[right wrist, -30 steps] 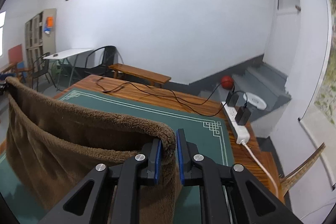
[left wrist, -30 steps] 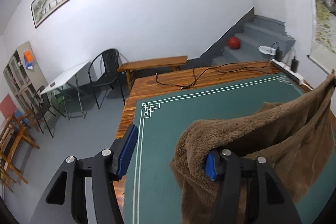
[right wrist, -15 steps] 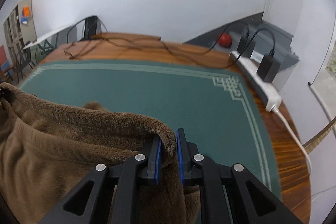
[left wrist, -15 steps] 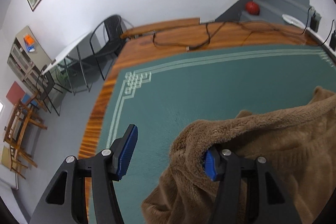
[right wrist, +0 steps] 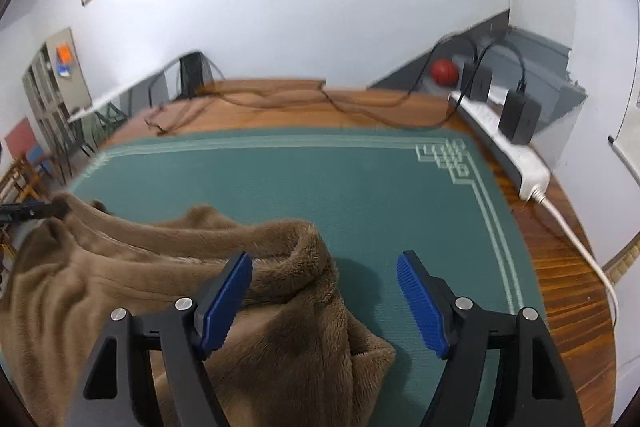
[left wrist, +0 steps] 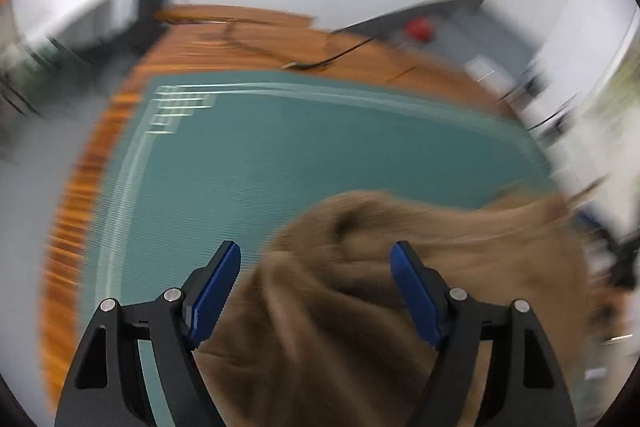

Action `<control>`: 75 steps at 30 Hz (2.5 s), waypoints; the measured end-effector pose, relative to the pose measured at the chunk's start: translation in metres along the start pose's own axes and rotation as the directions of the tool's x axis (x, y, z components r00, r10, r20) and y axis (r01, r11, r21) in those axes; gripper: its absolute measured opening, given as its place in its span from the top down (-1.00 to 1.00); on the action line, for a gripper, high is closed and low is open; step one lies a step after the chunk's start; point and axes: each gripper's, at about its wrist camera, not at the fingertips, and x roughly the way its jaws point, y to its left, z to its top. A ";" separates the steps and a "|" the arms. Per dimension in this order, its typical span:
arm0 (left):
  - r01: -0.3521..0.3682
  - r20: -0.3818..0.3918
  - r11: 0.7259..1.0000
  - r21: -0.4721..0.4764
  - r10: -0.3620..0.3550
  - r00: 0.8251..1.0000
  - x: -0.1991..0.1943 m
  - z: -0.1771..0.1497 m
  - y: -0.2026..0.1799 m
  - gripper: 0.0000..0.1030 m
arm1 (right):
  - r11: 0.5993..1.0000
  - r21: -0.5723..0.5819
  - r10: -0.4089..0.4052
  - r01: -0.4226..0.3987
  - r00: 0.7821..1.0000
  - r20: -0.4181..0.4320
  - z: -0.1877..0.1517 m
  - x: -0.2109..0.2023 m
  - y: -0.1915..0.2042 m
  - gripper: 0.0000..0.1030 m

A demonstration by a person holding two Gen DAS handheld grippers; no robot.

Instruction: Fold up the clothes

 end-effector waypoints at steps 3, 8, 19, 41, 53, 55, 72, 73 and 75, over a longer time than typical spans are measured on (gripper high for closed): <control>0.055 0.048 0.998 0.003 -0.055 0.997 -0.021 0.003 0.008 -0.61 | 0.998 -0.063 0.022 -0.021 1.000 0.007 0.000 -0.012 0.008 -0.49; -0.104 0.052 0.977 0.184 0.096 0.994 -0.012 -0.005 0.005 -0.61 | 0.972 -0.236 -0.006 0.004 1.000 -0.011 -0.006 -0.014 0.030 -0.49; -0.208 0.015 0.922 0.328 0.216 0.976 0.046 -0.012 -0.010 -0.61 | 0.954 -0.294 0.018 -0.060 0.989 -0.145 -0.009 0.043 0.038 -0.49; -0.243 0.027 0.965 0.097 0.241 0.970 0.061 0.000 -0.006 -0.26 | 0.986 -0.154 -0.072 0.055 0.992 -0.102 0.004 0.057 0.039 0.62; -0.339 0.058 0.928 0.152 0.334 0.941 0.031 -0.012 -0.003 -0.64 | 0.991 -0.072 -0.118 0.110 0.986 -0.117 0.001 0.039 0.011 -0.26; -0.397 0.098 0.898 0.188 0.385 0.918 0.018 -0.017 -0.011 -0.64 | 0.993 -0.079 -0.093 0.086 0.992 -0.089 0.001 0.020 0.017 -0.26; -0.342 0.067 0.901 0.268 0.337 0.939 0.021 -0.085 -0.025 -0.83 | 0.982 -0.116 0.118 -0.150 0.963 -0.243 -0.045 0.013 0.060 -0.46; -0.340 0.069 0.905 0.256 0.334 0.940 0.022 -0.085 -0.022 -0.87 | 0.983 -0.110 0.119 -0.147 0.965 -0.232 -0.046 0.014 0.057 -0.47; -0.346 0.079 0.905 0.247 0.337 0.938 0.024 -0.088 -0.021 -0.90 | 0.982 -0.149 0.084 -0.119 0.971 -0.222 -0.049 0.016 0.065 -0.52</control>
